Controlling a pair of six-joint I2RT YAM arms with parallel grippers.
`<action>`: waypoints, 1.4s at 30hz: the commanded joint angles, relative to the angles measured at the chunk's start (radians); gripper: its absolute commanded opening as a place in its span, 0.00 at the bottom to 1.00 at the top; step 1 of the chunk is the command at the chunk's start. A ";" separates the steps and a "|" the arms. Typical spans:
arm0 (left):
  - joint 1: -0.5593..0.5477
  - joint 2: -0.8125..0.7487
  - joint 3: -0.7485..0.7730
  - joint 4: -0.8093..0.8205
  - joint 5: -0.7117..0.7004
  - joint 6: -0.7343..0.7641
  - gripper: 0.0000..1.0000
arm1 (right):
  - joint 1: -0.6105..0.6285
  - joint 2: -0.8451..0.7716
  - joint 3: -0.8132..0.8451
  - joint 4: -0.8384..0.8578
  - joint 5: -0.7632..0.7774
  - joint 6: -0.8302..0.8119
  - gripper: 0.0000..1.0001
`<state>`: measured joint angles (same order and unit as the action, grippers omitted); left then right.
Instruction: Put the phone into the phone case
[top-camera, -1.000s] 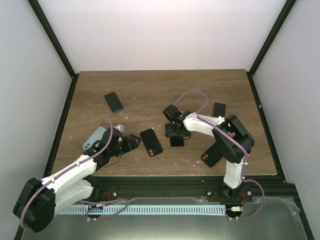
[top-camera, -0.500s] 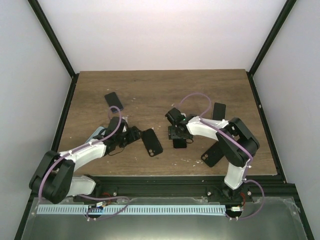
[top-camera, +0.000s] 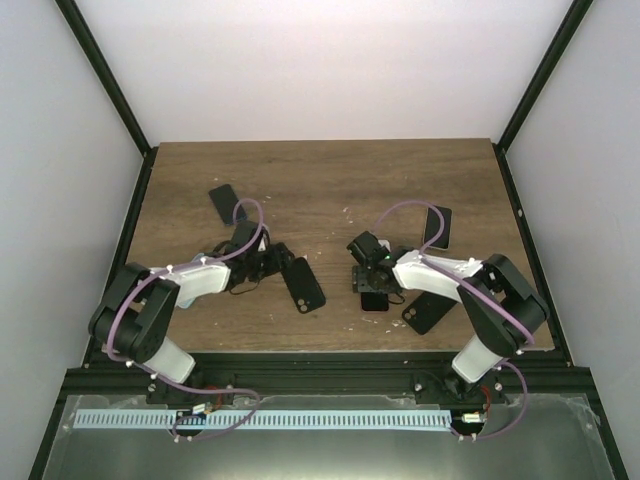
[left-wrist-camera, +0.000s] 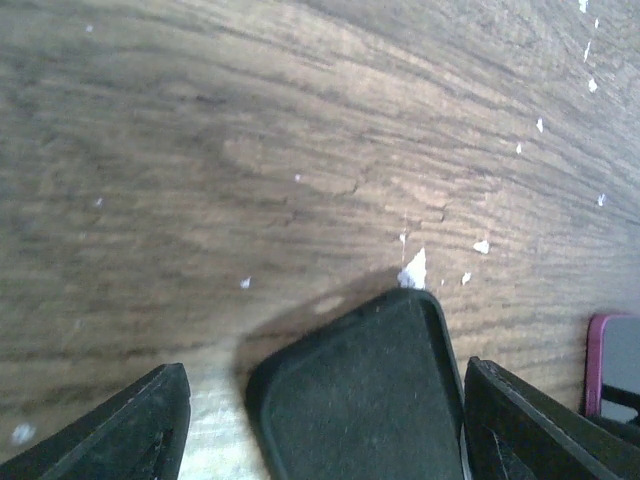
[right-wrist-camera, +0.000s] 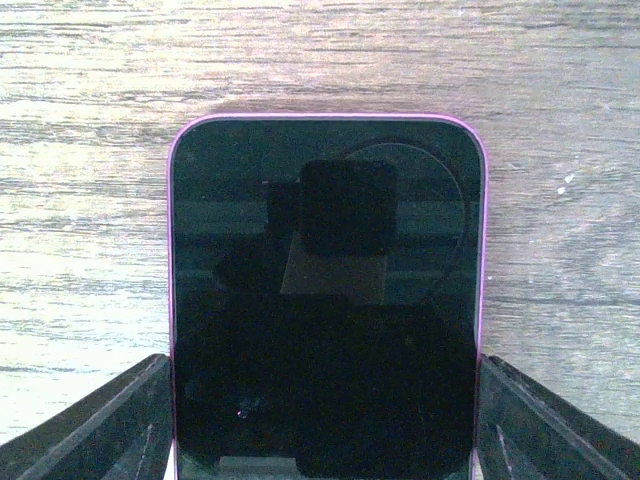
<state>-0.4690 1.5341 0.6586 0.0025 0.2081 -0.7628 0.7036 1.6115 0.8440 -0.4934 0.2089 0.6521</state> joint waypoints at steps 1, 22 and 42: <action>0.006 0.065 0.051 0.026 -0.021 0.056 0.76 | 0.000 -0.022 -0.030 -0.005 0.014 0.016 0.65; -0.098 0.151 0.060 0.099 0.242 -0.095 0.71 | 0.003 -0.191 -0.078 -0.009 -0.096 -0.010 0.62; 0.008 -0.482 -0.178 -0.150 0.049 -0.078 1.00 | 0.054 -0.246 -0.031 0.290 -0.483 -0.024 0.62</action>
<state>-0.5083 1.1614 0.5339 -0.0753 0.3031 -0.8597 0.7280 1.3262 0.7639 -0.2871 -0.2138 0.6250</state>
